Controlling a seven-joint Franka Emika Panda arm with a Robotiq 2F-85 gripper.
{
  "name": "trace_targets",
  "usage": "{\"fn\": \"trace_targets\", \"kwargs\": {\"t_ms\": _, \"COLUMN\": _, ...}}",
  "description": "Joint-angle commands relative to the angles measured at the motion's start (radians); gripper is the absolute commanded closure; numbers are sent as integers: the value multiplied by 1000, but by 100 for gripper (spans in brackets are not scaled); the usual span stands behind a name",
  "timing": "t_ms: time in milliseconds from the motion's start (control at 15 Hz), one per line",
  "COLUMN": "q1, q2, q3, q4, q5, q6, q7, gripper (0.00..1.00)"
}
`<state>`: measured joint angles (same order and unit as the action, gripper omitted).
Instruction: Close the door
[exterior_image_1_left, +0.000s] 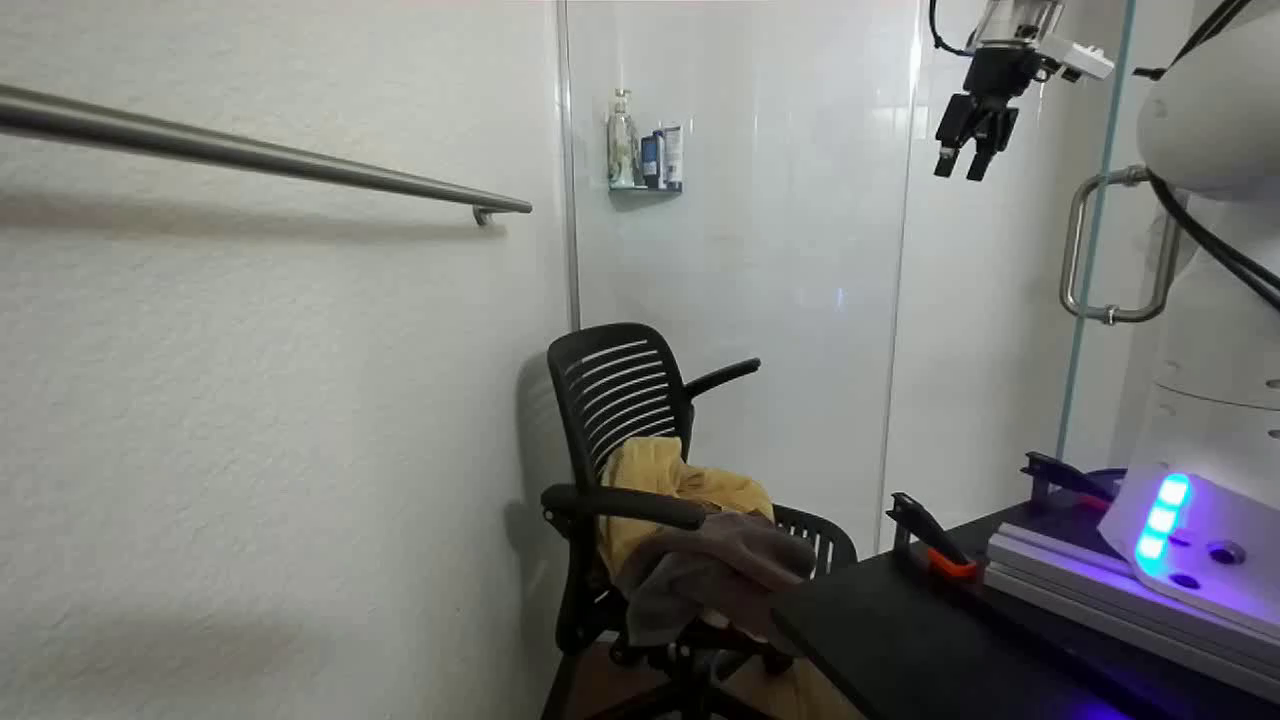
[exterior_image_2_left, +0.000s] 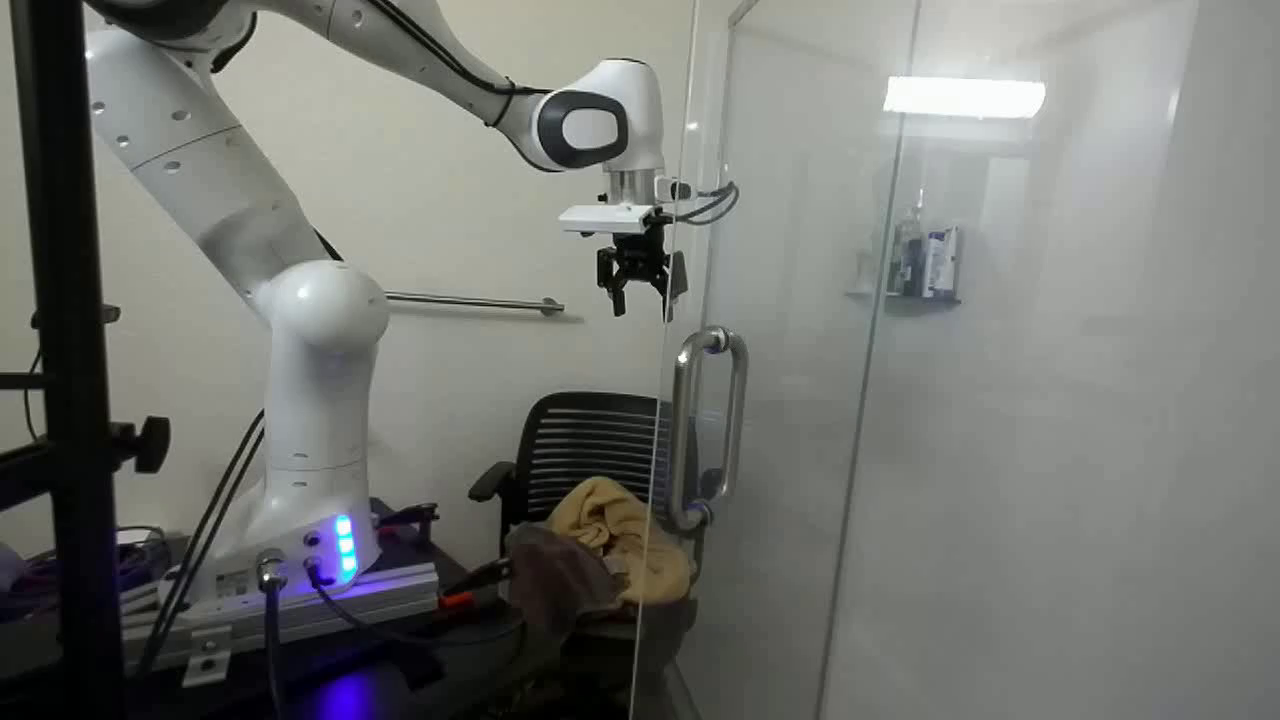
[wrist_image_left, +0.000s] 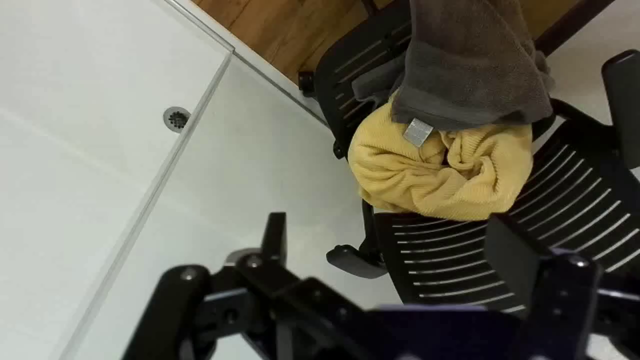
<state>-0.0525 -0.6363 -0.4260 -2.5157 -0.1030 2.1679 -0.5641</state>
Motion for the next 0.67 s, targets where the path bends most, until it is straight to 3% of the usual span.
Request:
{"fn": "trace_targets", "kwargs": {"t_ms": 0, "q1": -23, "q2": 6, "q3": 20, "q4": 2, "q5": 18, "q6": -1, "q7": -13, "gripper": 0}}
{"fn": "trace_targets", "kwargs": {"t_ms": 267, "q1": -23, "q2": 6, "q3": 20, "q4": 2, "q5": 18, "q6": -1, "q7": -13, "gripper": 0}}
{"fn": "trace_targets", "kwargs": {"t_ms": 600, "q1": -17, "q2": -177, "q3": 207, "q4": -110, "q5": -89, "q6": 58, "q7": 34, "gripper": 0}}
